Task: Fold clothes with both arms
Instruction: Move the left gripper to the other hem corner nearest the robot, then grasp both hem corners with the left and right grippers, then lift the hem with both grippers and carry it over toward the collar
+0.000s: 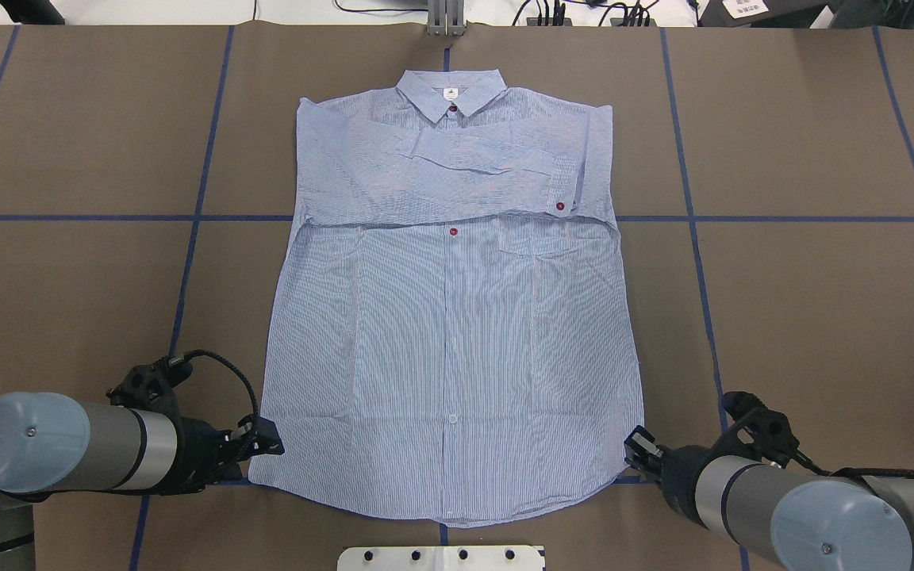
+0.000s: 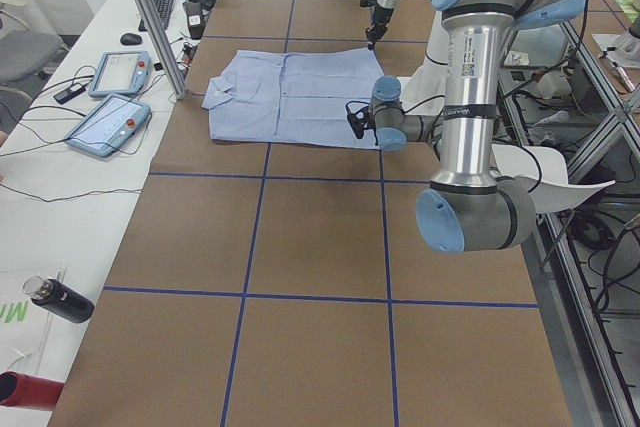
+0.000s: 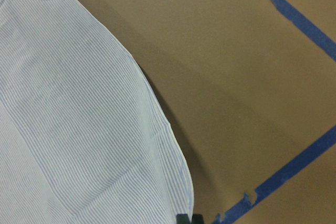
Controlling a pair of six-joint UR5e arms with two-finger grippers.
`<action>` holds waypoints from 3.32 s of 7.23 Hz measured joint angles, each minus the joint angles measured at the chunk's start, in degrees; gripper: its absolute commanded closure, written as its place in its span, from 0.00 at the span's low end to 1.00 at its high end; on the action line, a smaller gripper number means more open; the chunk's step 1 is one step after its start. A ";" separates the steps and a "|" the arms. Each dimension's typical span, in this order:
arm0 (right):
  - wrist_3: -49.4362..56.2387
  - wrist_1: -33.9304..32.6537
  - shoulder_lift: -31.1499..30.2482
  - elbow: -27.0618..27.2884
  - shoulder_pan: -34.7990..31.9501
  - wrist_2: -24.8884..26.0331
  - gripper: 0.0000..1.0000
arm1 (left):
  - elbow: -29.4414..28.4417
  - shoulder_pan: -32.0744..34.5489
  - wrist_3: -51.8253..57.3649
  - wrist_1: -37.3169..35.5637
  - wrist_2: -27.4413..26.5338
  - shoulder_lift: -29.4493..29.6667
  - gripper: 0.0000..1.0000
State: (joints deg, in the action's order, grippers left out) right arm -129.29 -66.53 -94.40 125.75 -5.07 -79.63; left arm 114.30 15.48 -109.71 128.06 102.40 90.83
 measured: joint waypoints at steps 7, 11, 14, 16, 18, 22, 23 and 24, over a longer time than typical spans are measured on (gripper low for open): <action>0.00 0.00 0.00 -0.16 0.03 0.00 1.00 | -2.63 -2.16 -0.86 -0.01 -1.14 0.15 1.00; 0.00 0.00 0.00 -0.12 -0.03 0.00 1.00 | -1.82 -2.20 -0.87 0.05 -1.06 0.05 1.00; 0.00 0.02 -0.10 0.19 -0.67 -0.08 1.00 | 2.44 -2.02 -0.80 0.01 -0.93 -1.50 1.00; 0.00 0.02 -0.65 1.66 -1.20 -0.90 1.00 | 8.55 -2.49 -2.56 0.05 -0.79 -4.60 1.00; 0.02 0.06 -2.01 3.89 -1.37 -2.07 1.00 | 12.01 -3.30 -4.91 0.06 -0.72 -5.59 1.00; 0.00 -0.07 -0.85 6.14 -8.97 -4.82 1.00 | 13.36 1.27 -5.17 0.00 -0.05 -4.72 1.00; 0.00 -0.08 -0.53 6.12 -12.02 -6.33 1.00 | 13.32 4.53 -5.01 0.00 0.52 -4.09 1.00; 0.02 -0.09 -0.31 6.07 -15.31 -8.18 1.00 | 13.11 8.10 -4.91 0.00 0.85 -3.36 1.00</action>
State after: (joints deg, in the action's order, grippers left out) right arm -129.27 -66.62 -94.71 131.82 -20.37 -87.81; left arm 127.41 23.58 -114.62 128.06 103.25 87.46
